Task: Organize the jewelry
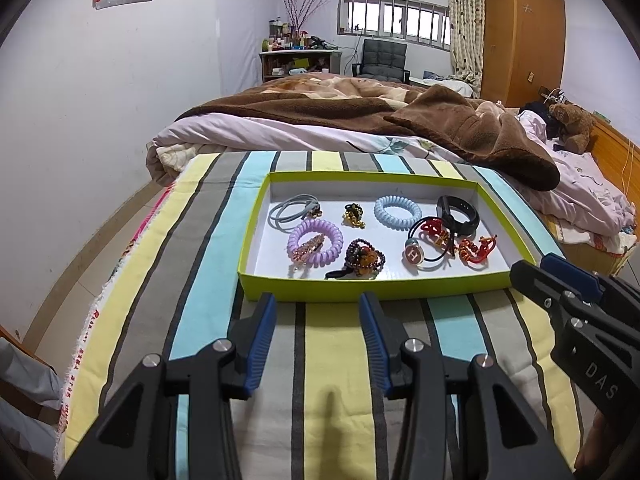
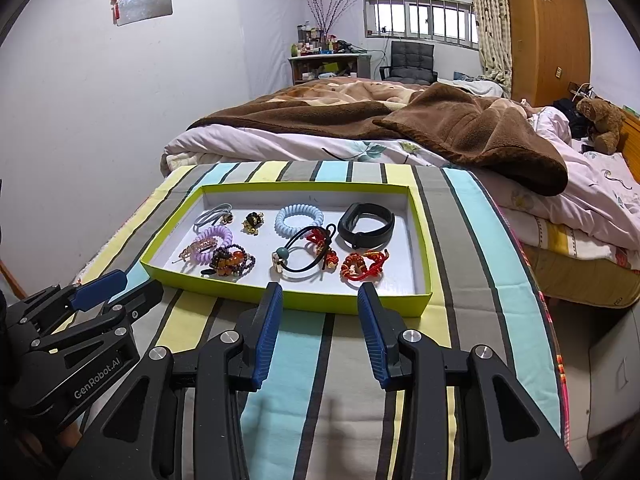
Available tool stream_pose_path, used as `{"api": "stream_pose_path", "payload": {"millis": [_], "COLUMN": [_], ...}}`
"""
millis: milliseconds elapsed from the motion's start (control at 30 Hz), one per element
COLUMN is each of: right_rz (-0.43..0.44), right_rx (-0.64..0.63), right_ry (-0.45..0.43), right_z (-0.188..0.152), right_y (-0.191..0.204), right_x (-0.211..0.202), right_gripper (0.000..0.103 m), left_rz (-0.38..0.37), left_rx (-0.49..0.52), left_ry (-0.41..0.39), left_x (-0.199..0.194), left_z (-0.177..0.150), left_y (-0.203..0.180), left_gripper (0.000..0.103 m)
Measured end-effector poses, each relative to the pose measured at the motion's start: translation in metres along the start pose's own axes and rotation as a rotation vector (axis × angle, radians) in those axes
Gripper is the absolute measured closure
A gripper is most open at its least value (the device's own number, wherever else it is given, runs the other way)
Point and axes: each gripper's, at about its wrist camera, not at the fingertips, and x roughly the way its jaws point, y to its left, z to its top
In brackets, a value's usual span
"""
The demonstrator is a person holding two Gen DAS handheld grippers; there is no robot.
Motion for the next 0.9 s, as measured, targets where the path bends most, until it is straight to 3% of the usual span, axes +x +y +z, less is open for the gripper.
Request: {"api": "stream_pose_path", "payload": {"millis": [900], "right_rz": [0.002], "right_rx": [0.003], "right_ry": [0.008], "right_z": [-0.0023], "right_y": [-0.0019], "right_x": [0.0007], "right_gripper": [0.063], "left_rz": [-0.002], "left_rx": [0.004], "left_ry": [0.004], "left_x": [-0.0013], "left_z": [0.0], "left_y": [-0.0008], "left_gripper": [0.058]}}
